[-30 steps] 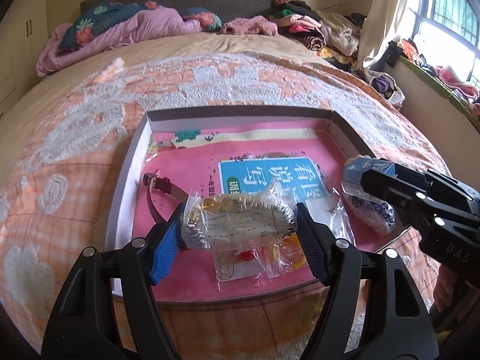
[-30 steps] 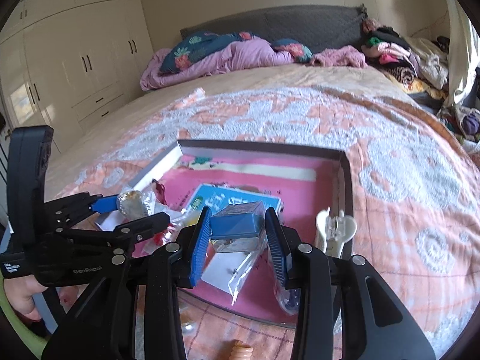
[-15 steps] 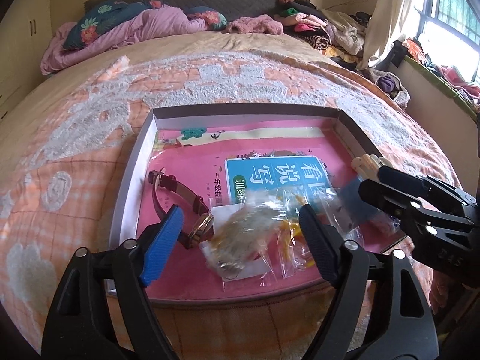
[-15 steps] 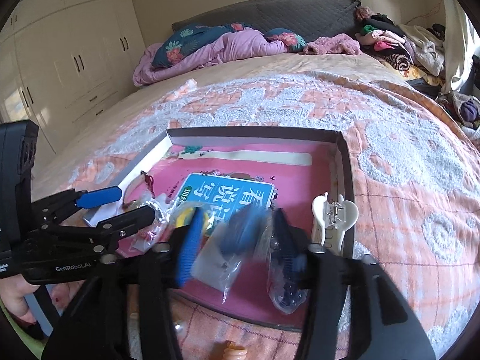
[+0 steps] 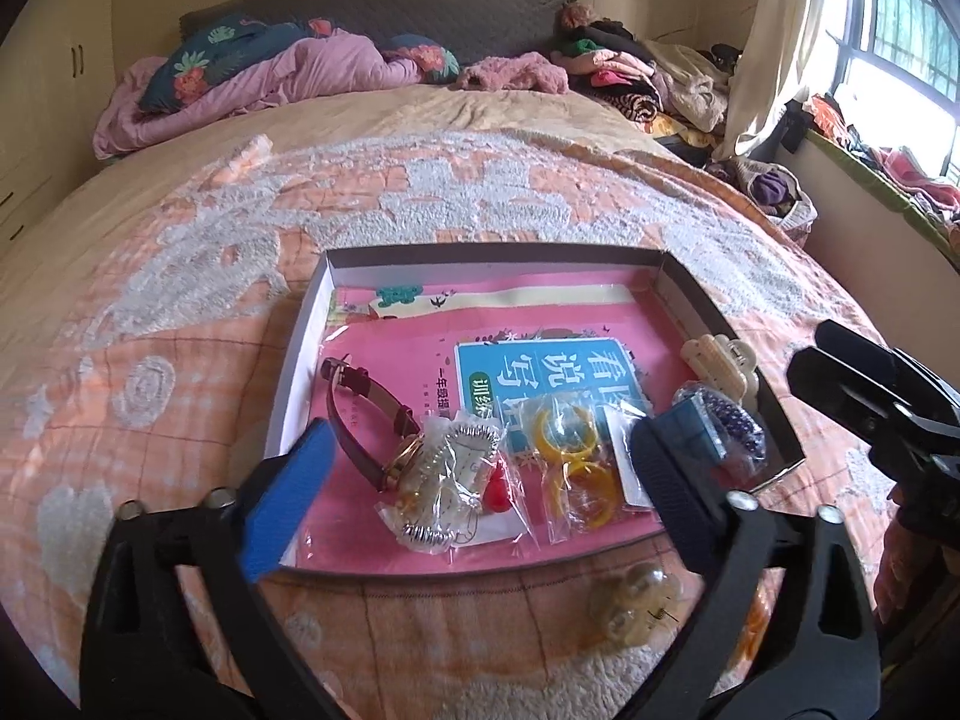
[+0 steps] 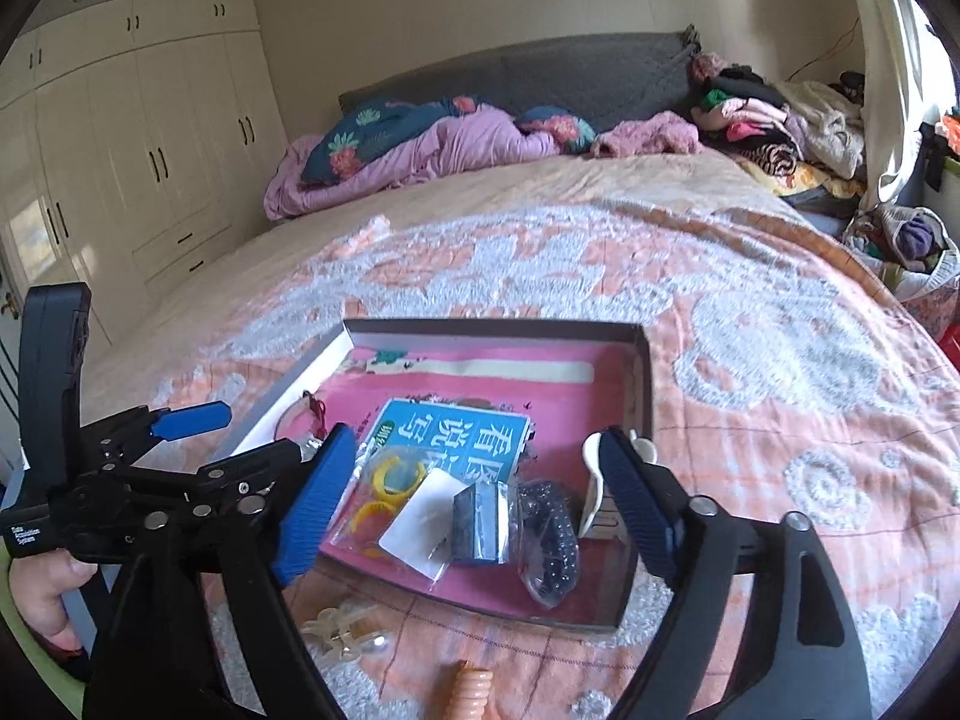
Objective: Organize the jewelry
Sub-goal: 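Withdraw both open tools from the box over the last loose items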
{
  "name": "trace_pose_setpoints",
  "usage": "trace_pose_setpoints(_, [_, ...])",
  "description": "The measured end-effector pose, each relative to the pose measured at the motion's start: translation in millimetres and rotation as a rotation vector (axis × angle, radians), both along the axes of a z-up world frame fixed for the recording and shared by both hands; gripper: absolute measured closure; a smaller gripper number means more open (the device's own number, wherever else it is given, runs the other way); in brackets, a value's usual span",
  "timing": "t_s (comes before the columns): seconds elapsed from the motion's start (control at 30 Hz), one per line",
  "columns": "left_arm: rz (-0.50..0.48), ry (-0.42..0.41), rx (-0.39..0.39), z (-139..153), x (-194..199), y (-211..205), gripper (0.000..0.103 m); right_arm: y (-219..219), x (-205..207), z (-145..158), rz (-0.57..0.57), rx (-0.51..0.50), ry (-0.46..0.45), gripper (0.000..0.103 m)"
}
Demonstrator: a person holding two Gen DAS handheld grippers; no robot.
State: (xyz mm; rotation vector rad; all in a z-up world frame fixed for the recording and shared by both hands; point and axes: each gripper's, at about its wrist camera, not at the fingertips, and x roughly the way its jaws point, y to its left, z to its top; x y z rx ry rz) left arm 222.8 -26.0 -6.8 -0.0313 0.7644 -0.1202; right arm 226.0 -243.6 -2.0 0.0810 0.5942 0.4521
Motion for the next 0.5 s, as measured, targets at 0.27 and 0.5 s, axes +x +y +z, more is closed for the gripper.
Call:
trace_pose_setpoints(0.27, [0.009, -0.046, -0.019, 22.9, -20.2, 3.0, 0.010, -12.3, -27.5, 24.9, -0.014, 0.054, -0.031, 0.016])
trace_pose_setpoints(0.5, [0.002, -0.060, -0.017, 30.7, -38.6, 3.1, 0.010, -13.5, -52.5, 36.0, -0.015, 0.051, -0.052, 0.016])
